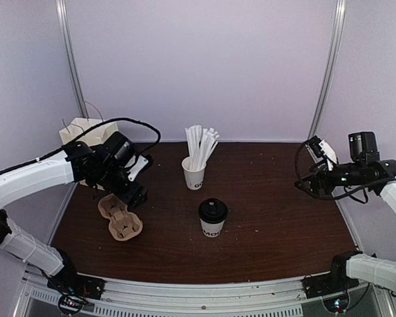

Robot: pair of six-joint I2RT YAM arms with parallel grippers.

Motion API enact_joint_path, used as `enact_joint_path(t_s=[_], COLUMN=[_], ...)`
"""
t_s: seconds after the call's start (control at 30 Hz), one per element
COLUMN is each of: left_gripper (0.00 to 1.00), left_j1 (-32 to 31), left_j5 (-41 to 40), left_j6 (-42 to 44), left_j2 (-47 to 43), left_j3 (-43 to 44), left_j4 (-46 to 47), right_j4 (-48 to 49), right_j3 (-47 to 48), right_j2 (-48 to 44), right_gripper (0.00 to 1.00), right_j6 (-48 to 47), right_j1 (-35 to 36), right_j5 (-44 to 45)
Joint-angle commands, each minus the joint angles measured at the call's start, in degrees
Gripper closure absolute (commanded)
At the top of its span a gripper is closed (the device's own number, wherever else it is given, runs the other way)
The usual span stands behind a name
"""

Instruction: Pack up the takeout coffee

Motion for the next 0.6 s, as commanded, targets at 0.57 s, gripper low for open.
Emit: enact_joint_path(t_s=[0.57], left_gripper=[0.08], left_j1=[-14.25], left_j5=[19.06], left_j6=[6.72], left_j2=[10.91], left_j3=[-3.61], left_j4=[34.86], right_j4=[-3.41], right_j3=[4.85], right_j2=[12.49], right_gripper=[0.00], right_j6=[-8.91], right_j1=[13.95], right_j5=[-1.89])
